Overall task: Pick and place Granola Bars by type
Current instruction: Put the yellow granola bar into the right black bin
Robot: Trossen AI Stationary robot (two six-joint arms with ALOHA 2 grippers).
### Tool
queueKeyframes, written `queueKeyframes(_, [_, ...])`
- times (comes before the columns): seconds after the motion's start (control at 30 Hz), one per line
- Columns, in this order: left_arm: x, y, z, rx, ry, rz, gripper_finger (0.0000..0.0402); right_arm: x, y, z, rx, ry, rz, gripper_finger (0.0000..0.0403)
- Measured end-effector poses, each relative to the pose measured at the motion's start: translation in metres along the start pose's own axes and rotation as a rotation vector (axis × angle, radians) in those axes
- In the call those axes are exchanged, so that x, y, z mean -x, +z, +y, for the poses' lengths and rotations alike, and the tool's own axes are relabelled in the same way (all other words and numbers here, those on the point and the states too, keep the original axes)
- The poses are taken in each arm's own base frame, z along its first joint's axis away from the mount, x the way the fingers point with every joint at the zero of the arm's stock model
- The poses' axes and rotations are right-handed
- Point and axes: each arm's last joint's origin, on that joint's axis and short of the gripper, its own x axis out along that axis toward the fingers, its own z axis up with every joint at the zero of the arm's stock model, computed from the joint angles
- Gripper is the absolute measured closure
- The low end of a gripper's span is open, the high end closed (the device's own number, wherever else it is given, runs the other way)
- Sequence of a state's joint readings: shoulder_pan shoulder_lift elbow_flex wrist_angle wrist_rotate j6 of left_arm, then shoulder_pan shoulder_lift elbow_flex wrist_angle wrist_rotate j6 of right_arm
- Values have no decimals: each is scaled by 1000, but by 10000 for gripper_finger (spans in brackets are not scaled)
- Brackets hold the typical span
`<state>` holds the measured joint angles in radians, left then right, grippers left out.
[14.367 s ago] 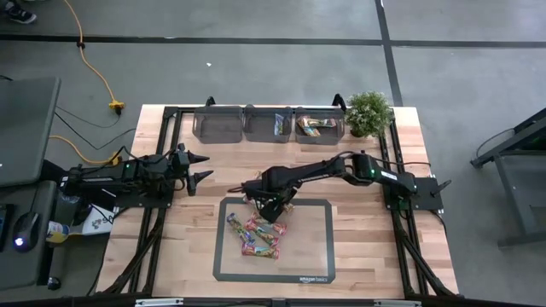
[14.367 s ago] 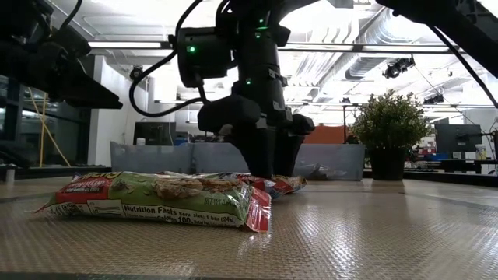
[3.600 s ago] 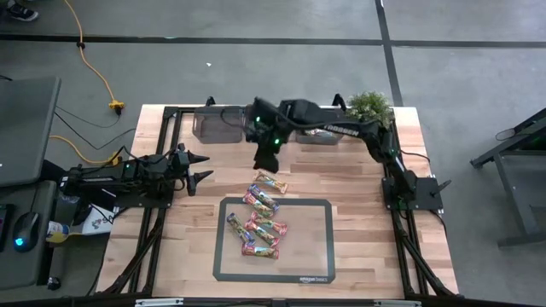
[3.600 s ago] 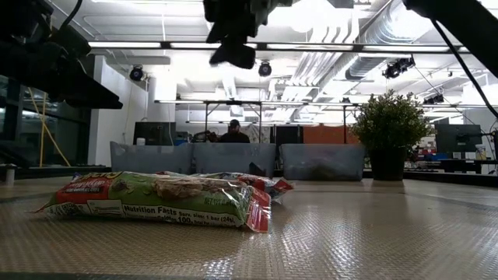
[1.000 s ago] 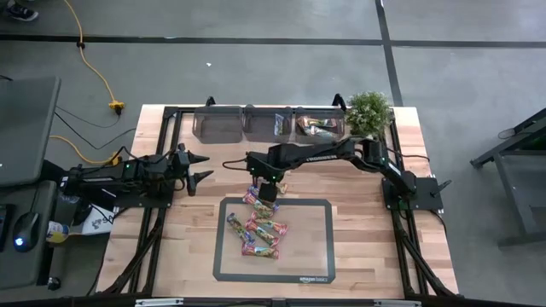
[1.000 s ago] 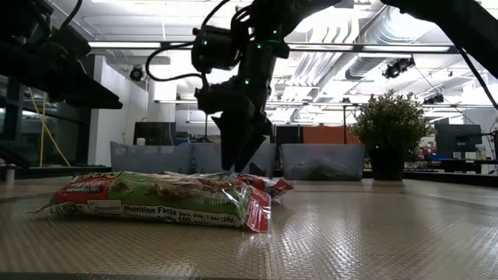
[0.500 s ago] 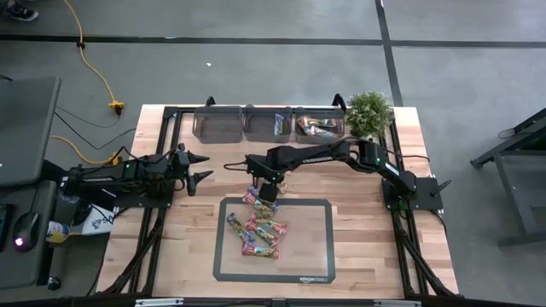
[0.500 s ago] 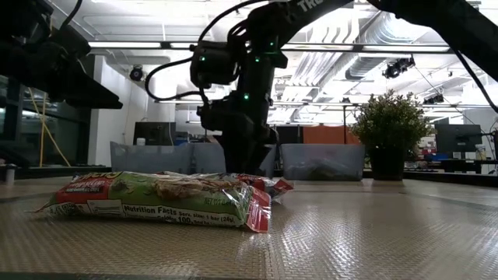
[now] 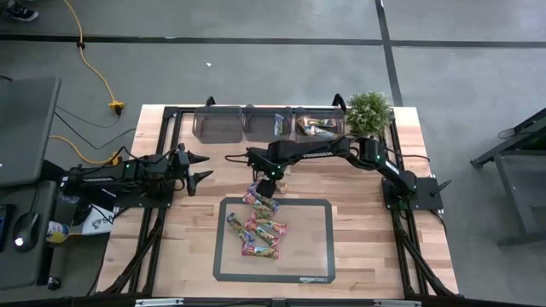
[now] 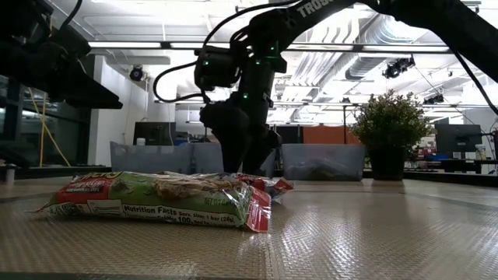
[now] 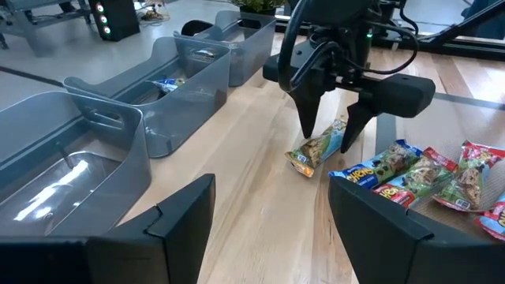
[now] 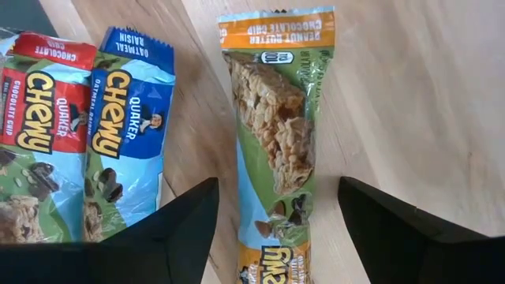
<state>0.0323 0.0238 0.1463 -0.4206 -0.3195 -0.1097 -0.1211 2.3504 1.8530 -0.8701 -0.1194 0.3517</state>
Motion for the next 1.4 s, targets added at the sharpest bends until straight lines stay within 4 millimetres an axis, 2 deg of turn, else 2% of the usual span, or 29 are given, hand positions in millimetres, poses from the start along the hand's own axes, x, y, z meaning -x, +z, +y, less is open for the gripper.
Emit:
queueKeyframes(0.4, [0,0,0,0,0,0,159,-7,-1,-1,-7,-14,13,151])
queueKeyframes(0.6, [0,0,0,0,0,0,159,-12,-6,7,42,-76,15,155])
queueKeyframes(1.4, [0,0,0,0,0,0,159,-13,-8,11,45,-104,12,238])
